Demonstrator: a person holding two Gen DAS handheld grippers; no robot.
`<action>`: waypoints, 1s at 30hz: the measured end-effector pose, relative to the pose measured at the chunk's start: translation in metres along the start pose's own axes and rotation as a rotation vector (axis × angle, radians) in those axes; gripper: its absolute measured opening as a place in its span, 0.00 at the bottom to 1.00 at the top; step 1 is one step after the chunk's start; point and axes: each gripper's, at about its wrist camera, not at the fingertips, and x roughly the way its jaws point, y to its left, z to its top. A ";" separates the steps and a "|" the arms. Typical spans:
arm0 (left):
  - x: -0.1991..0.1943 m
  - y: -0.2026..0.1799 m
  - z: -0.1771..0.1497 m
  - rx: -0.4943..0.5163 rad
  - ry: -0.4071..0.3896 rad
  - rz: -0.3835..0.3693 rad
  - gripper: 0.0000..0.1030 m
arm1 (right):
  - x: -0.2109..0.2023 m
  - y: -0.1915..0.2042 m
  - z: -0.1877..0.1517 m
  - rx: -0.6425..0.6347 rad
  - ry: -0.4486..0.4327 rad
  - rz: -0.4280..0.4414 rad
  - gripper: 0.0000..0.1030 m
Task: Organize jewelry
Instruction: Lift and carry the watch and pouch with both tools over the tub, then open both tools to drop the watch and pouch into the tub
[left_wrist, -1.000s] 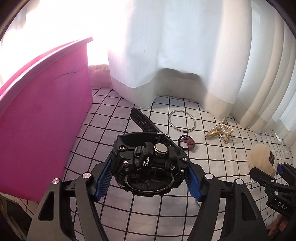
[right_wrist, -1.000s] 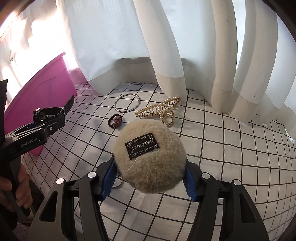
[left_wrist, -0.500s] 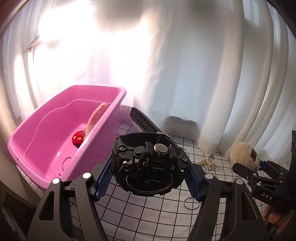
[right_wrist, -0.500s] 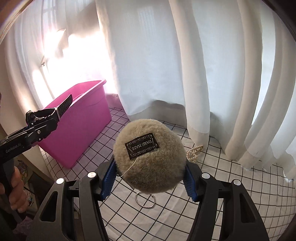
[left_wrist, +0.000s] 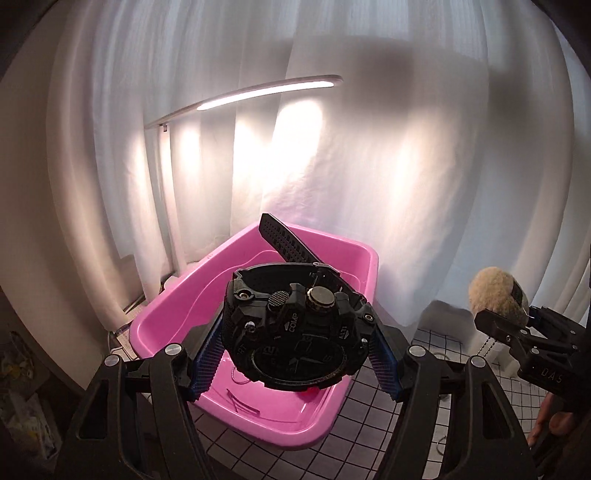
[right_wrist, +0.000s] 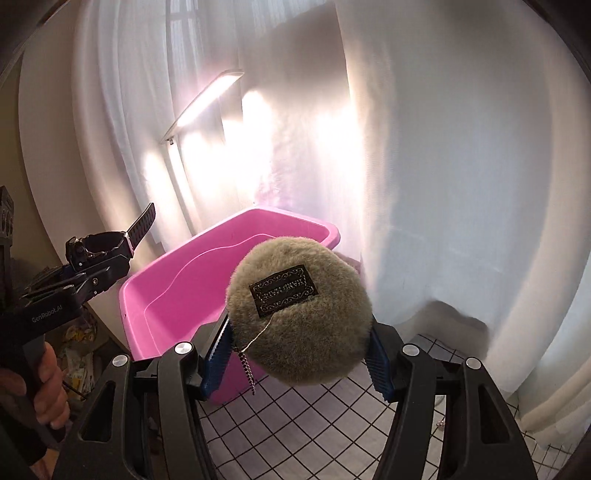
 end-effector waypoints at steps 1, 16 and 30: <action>0.001 0.007 0.004 -0.008 0.001 0.013 0.65 | 0.009 0.004 0.007 -0.007 0.002 0.014 0.58; 0.083 0.066 -0.002 -0.104 0.191 0.097 0.65 | 0.168 0.058 0.064 -0.084 0.222 0.131 0.58; 0.139 0.083 -0.010 -0.158 0.359 0.109 0.65 | 0.264 0.071 0.061 -0.147 0.437 0.044 0.59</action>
